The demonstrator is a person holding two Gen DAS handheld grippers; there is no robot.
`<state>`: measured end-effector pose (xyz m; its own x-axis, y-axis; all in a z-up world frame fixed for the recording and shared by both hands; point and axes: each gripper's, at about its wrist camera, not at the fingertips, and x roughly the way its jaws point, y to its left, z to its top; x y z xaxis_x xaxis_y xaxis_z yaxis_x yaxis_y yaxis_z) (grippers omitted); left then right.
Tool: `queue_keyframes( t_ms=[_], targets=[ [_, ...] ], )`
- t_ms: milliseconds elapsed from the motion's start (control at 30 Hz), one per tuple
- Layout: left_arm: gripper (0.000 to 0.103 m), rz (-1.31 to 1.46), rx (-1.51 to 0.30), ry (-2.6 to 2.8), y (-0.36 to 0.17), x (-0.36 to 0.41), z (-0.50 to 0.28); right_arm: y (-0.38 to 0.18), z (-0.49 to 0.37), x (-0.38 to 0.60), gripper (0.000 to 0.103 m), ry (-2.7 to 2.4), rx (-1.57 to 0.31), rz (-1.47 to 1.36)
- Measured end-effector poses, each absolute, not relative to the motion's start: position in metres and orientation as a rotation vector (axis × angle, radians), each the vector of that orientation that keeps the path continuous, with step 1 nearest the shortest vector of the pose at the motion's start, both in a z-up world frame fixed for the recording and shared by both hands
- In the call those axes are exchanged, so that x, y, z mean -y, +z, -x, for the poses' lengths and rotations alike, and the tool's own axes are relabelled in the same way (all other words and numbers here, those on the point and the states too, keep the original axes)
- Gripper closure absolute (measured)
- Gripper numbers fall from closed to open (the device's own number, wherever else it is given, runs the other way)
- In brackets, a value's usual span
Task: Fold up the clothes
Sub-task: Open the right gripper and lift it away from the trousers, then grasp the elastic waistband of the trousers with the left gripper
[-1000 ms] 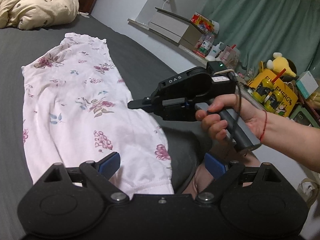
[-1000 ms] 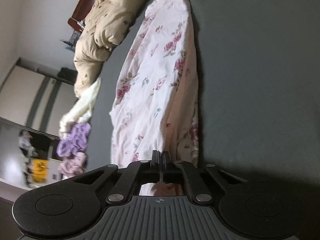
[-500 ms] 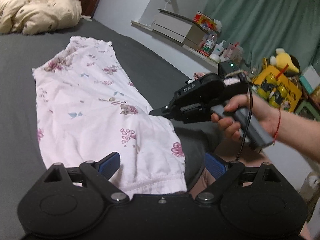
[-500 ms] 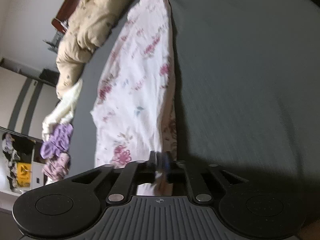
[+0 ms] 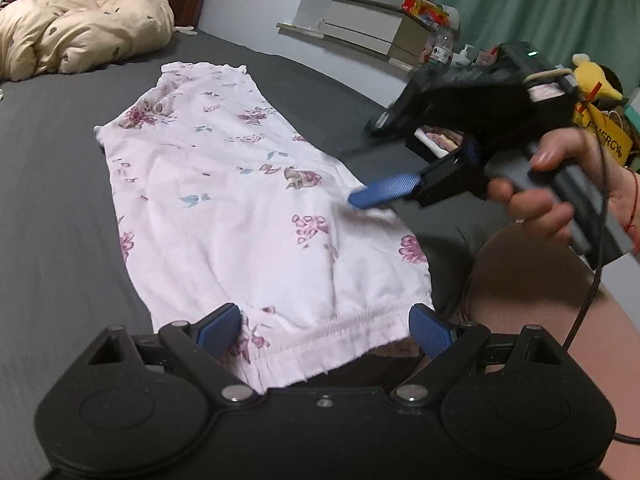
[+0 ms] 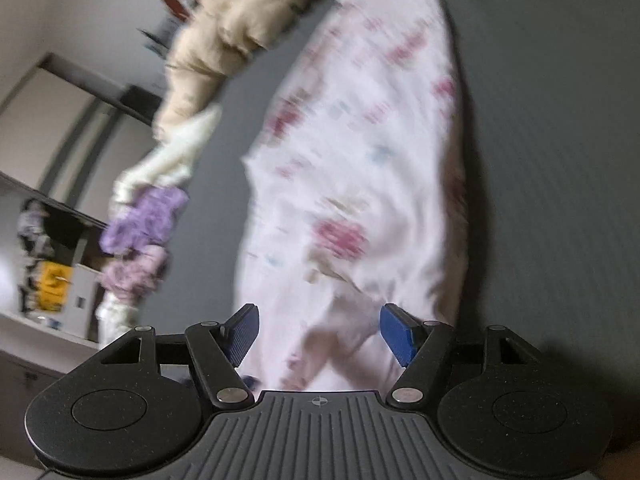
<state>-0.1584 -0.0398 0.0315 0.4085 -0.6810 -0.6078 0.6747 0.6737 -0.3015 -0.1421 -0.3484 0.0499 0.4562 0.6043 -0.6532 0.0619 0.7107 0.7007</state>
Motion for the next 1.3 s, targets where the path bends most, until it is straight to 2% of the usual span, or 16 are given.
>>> queue_keyframes(
  t_ms=[133,233,433,567,700,1300],
  targets=[
    [0.011,-0.037,-0.735,-0.867,0.036,0.036,0.165,0.05,0.145,0.353,0.035,0.366,-1.054,-0.774],
    [0.011,-0.072,-0.709,-0.877,0.039,0.034,0.171,0.076,0.156,0.348,0.035,0.445,-1.002,-0.695],
    [0.009,-0.224,-0.662,-0.897,0.049,0.021,0.181,0.124,0.21,0.3,0.035,0.517,-0.91,-0.067],
    [0.009,-0.54,-0.616,-0.837,0.042,0.019,0.189,0.114,0.239,0.272,0.035,0.469,-1.005,0.189],
    [0.01,-0.83,-0.512,-0.806,0.029,0.023,0.2,0.106,0.253,0.27,0.035,0.448,-1.053,0.11],
    [0.023,-1.245,-0.348,-0.872,0.013,0.043,0.217,0.099,0.266,0.259,0.035,0.442,-1.097,-0.083]
  ],
)
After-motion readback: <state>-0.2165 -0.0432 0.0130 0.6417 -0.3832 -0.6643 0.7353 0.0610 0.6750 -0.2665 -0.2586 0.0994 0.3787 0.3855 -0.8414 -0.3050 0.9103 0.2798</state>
